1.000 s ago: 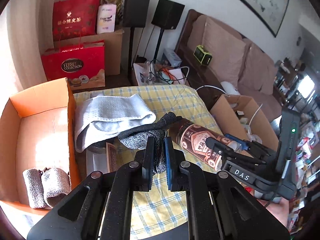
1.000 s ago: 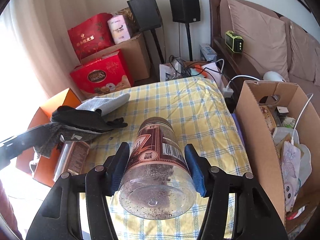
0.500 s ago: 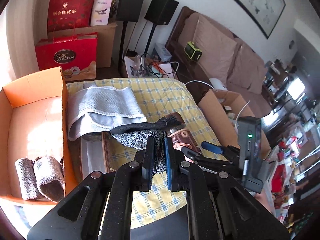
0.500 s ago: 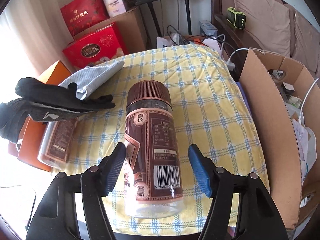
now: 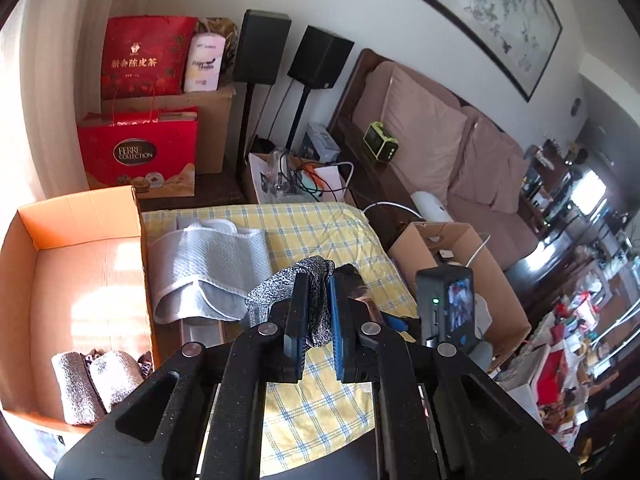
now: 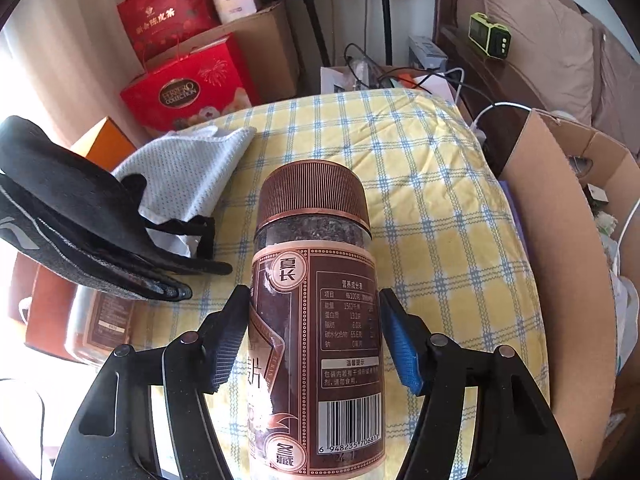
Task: Organize objects
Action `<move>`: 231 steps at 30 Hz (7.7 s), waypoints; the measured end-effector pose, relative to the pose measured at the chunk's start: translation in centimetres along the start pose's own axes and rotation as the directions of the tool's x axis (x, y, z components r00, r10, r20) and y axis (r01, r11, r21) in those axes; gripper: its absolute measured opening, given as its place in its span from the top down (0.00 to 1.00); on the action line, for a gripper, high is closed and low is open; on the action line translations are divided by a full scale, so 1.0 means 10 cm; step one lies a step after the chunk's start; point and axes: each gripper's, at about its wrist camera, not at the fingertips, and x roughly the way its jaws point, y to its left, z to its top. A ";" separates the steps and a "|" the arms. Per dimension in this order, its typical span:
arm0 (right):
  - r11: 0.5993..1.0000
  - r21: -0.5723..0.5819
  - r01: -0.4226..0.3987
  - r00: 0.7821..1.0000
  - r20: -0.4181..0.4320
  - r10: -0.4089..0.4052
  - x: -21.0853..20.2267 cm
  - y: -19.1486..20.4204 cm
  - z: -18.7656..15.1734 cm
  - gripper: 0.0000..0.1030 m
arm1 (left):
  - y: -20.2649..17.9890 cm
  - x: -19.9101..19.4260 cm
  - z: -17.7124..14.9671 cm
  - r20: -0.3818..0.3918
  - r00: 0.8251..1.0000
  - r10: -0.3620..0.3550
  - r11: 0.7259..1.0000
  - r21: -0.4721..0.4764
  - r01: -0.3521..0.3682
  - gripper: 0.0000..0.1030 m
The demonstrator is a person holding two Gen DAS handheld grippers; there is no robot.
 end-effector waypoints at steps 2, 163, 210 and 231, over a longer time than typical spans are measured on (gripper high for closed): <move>1.000 0.010 -0.006 1.000 0.028 0.006 -0.11 -0.03 0.03 0.36 | 0.04 -0.03 0.04 0.012 1.000 0.004 1.000 -0.013 -0.004 0.91; 0.997 -0.075 0.024 0.993 0.115 -0.015 -0.64 0.52 -0.54 0.00 | 0.46 0.01 -1.33 -0.041 0.977 0.211 0.978 0.006 -0.211 0.21; 0.977 0.035 -0.211 0.975 -0.056 0.213 -0.03 0.42 -0.79 0.45 | 0.31 0.87 -1.72 -0.263 0.964 0.045 0.996 -0.065 -0.064 0.64; 0.978 0.030 -0.204 0.978 -0.030 0.205 -0.11 0.40 -0.67 0.59 | 0.33 0.71 -1.59 -0.234 0.971 0.054 0.995 -0.064 -0.071 0.76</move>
